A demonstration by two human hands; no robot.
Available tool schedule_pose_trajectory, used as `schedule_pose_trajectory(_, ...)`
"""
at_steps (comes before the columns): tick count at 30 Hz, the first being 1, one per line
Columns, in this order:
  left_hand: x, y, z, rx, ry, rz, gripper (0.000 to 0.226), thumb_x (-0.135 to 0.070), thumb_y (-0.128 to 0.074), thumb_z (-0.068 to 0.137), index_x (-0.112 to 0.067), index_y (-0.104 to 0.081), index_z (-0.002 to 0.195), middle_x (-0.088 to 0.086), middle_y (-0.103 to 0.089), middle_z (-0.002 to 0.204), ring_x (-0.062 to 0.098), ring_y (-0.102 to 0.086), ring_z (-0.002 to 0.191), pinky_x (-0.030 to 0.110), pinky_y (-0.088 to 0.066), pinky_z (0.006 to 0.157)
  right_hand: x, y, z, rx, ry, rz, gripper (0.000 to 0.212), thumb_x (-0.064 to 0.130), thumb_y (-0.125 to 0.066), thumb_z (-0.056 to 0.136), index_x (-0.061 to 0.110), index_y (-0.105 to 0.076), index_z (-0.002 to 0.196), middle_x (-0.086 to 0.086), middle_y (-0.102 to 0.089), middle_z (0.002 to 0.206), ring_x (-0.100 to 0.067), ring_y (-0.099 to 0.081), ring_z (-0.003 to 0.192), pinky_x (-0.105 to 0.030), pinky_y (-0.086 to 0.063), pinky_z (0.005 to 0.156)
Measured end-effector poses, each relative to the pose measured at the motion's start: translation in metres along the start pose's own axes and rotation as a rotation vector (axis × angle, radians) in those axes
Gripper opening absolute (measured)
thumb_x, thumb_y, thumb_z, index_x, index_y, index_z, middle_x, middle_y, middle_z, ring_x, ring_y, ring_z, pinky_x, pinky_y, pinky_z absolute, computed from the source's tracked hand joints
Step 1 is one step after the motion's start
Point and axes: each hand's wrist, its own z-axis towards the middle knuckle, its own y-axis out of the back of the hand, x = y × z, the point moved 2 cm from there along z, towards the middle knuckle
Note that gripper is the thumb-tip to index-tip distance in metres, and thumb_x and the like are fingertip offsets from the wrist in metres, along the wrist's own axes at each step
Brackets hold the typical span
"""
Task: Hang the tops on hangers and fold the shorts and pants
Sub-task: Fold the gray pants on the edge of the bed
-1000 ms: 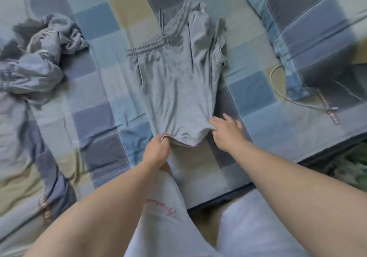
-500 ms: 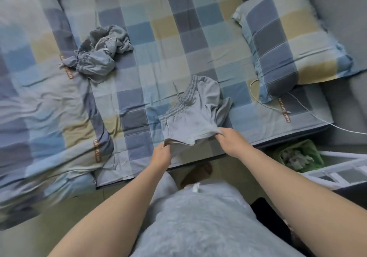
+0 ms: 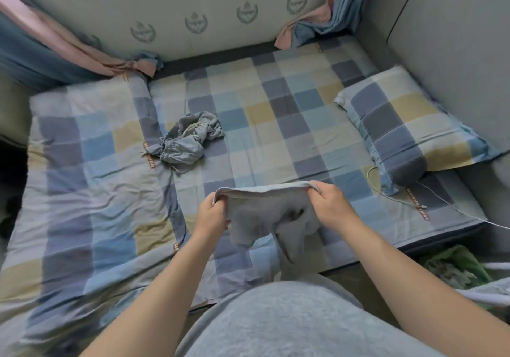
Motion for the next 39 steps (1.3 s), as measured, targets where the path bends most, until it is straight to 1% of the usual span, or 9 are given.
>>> schedule_pose_trajectory(6, -0.077, 0.047, 0.011, -0.053, -0.273, -0.043, 0.015, -0.011, -0.049, 0.102, -0.019, -0.061, 0.095, -0.001, -0.056, 0.086, 0.018, -0.051, 0.088, 0.030, -0.043, 0.074, 0.086, -0.019, 0.002, -0.047, 0.155, 0.214, 0.029, 0.020, -0.053, 0.103, 0.011, -0.072, 0.084, 0.012, -0.064, 0.069, -0.006, -0.054, 0.069, -0.026, -0.044, 0.064)
schedule_pose_trajectory(9, -0.104, 0.062, 0.005, -0.030, -0.414, 0.115, 0.039, -0.023, -0.064, 0.098, -0.019, -0.054, 0.135, -0.005, -0.059, 0.125, 0.015, -0.053, 0.121, 0.029, -0.044, 0.101, 0.124, -0.028, -0.002, -0.053, 0.172, 0.339, 0.034, 0.020, -0.053, 0.103, 0.028, -0.077, 0.081, 0.009, -0.070, 0.072, -0.006, -0.062, 0.070, -0.023, -0.050, 0.064)
schedule_pose_trajectory(13, -0.110, 0.070, -0.023, -0.082, -0.618, 0.451, 0.056, -0.037, -0.071, 0.091, -0.025, -0.050, 0.142, 0.002, -0.038, 0.153, 0.019, -0.030, 0.144, 0.040, -0.026, 0.118, 0.161, -0.039, -0.007, -0.047, 0.130, 0.448, 0.033, 0.022, -0.055, 0.102, 0.029, -0.079, 0.081, 0.002, -0.072, 0.072, -0.015, -0.067, 0.071, -0.040, -0.059, 0.066)
schedule_pose_trajectory(17, -0.086, 0.068, -0.047, 0.227, -0.575, 0.327, 0.049, -0.053, -0.066, 0.085, -0.027, -0.058, 0.126, -0.010, -0.060, 0.126, 0.002, -0.055, 0.118, 0.033, -0.046, 0.103, 0.184, -0.045, -0.010, -0.028, 0.092, 0.569, 0.029, 0.026, -0.059, 0.101, 0.013, -0.076, 0.083, -0.008, -0.070, 0.071, -0.020, -0.069, 0.067, -0.042, -0.060, 0.057)
schedule_pose_trajectory(20, -0.064, 0.065, -0.047, 0.392, -0.460, 0.475, 0.047, -0.058, -0.066, 0.080, -0.024, -0.061, 0.112, -0.006, -0.069, 0.104, 0.012, -0.065, 0.102, 0.043, -0.053, 0.090, 0.199, -0.049, -0.012, 0.002, 0.062, 0.682, 0.028, 0.026, -0.058, 0.101, 0.009, -0.075, 0.087, -0.010, -0.063, 0.069, -0.019, -0.066, 0.062, -0.036, -0.057, 0.053)
schedule_pose_trajectory(23, -0.044, 0.067, -0.036, 0.375, -0.398, 0.669, 0.018, -0.038, -0.062, 0.090, -0.022, -0.060, 0.098, 0.009, -0.064, 0.101, 0.025, -0.059, 0.097, 0.045, -0.051, 0.087, 0.210, -0.052, -0.011, 0.027, 0.025, 0.764, 0.030, 0.026, -0.056, 0.103, 0.002, -0.073, 0.102, -0.016, -0.064, 0.083, -0.027, -0.069, 0.074, -0.053, -0.061, 0.064)
schedule_pose_trajectory(27, -0.037, 0.075, -0.027, 0.313, -0.418, 0.570, 0.011, -0.018, -0.050, 0.098, -0.022, -0.056, 0.089, 0.008, -0.063, 0.089, 0.028, -0.055, 0.091, 0.034, -0.041, 0.069, 0.213, -0.050, -0.006, 0.001, -0.015, 0.815, 0.027, 0.023, -0.054, 0.104, 0.002, -0.072, 0.107, -0.019, -0.067, 0.100, -0.033, -0.070, 0.089, -0.053, -0.062, 0.071)
schedule_pose_trajectory(32, -0.061, 0.089, -0.027, 0.175, -0.470, 0.220, 0.014, -0.012, -0.052, 0.098, -0.017, -0.061, 0.088, -0.019, -0.051, 0.063, 0.001, -0.043, 0.060, 0.026, -0.034, 0.060, 0.201, -0.051, 0.000, 0.039, 0.004, 0.804, 0.024, 0.024, -0.049, 0.106, 0.020, -0.073, 0.108, -0.006, -0.077, 0.104, -0.026, -0.074, 0.098, -0.043, -0.062, 0.075)
schedule_pose_trajectory(39, -0.106, 0.090, -0.044, 0.183, -0.429, -0.207, 0.012, -0.006, -0.054, 0.102, -0.004, -0.065, 0.101, 0.014, -0.061, 0.091, 0.024, -0.055, 0.087, 0.042, -0.046, 0.083, 0.166, -0.078, -0.012, 0.283, 0.079, 0.434, 0.034, 0.031, -0.069, 0.093, 0.032, -0.058, 0.125, 0.006, -0.069, 0.123, -0.010, -0.065, 0.112, -0.031, -0.054, 0.092)
